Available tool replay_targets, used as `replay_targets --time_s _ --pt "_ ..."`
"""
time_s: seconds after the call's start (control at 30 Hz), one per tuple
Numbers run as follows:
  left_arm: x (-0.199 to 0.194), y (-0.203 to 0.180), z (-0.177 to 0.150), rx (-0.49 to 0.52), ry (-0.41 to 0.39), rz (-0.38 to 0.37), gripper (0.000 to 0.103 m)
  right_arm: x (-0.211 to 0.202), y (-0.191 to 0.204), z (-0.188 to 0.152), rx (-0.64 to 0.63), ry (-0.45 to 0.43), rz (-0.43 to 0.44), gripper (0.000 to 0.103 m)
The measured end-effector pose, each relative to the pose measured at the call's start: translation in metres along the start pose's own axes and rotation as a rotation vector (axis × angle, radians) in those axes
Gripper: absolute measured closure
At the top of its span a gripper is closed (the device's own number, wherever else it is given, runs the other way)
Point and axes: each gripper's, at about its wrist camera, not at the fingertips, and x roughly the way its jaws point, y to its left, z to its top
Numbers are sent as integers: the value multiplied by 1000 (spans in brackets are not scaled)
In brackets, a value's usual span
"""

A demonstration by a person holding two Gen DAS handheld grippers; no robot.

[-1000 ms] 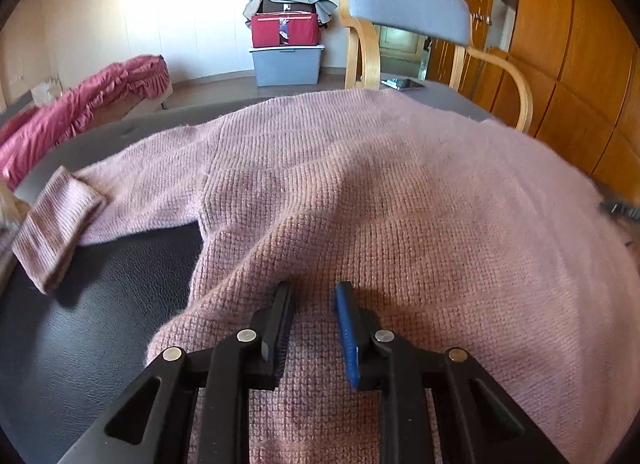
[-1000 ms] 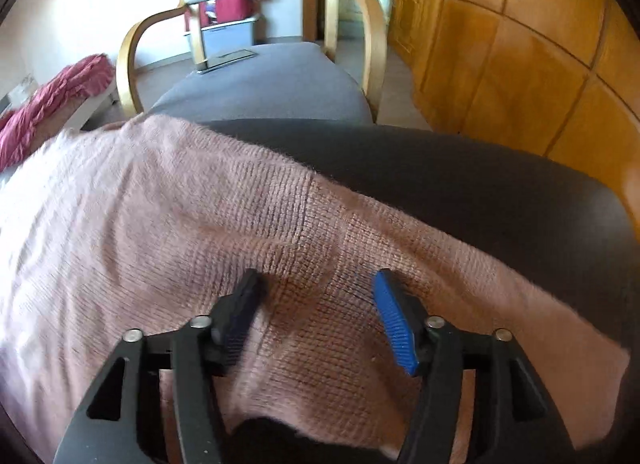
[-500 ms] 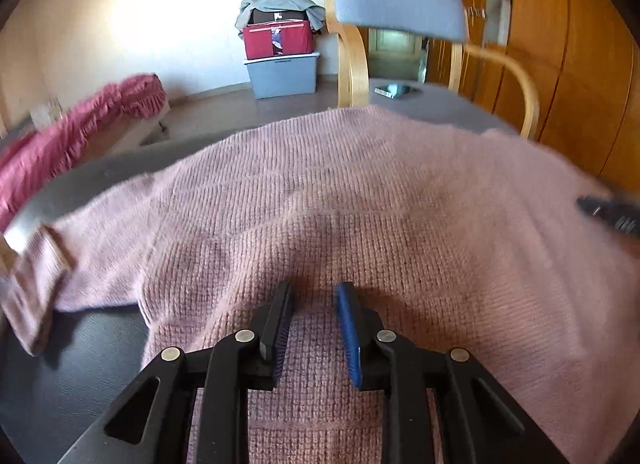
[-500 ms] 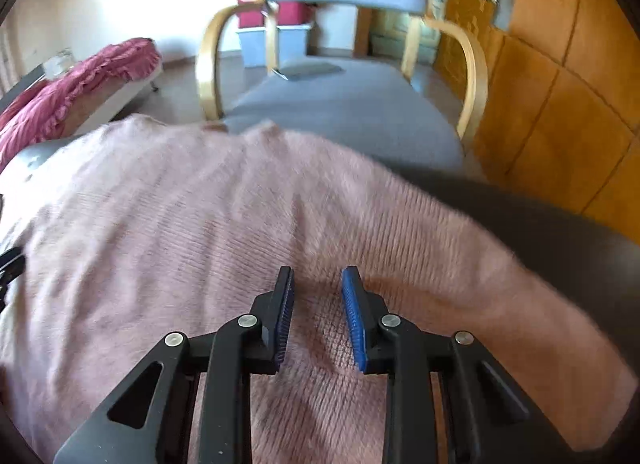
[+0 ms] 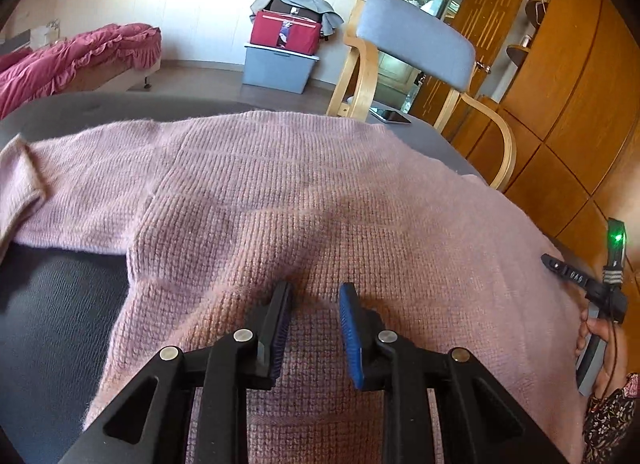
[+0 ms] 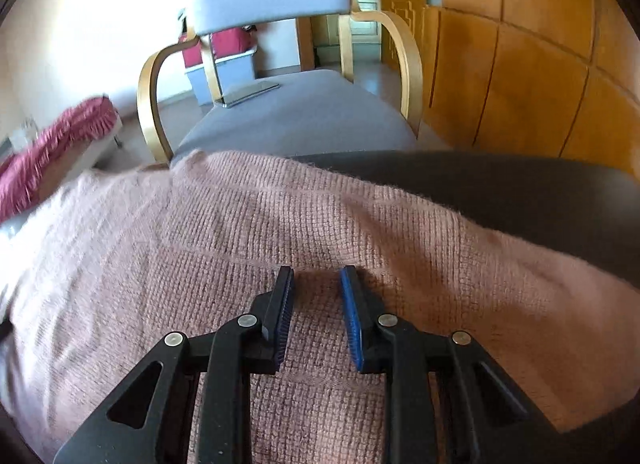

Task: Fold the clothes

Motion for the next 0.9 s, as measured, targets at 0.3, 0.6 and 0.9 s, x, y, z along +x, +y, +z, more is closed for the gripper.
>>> replay_targets --time_s 0.3,0.6,0.9 --pt "-3 -46 11 156 126 243 79 -4 -30 -9 -163 6 -42 76" --pt "66 -82 90 125 48 267 79 -24 -51 32 -131 -24 164 76" --pt "80 -52 79 64 -36 174 77 42 -27 54 -157 3 210 76"
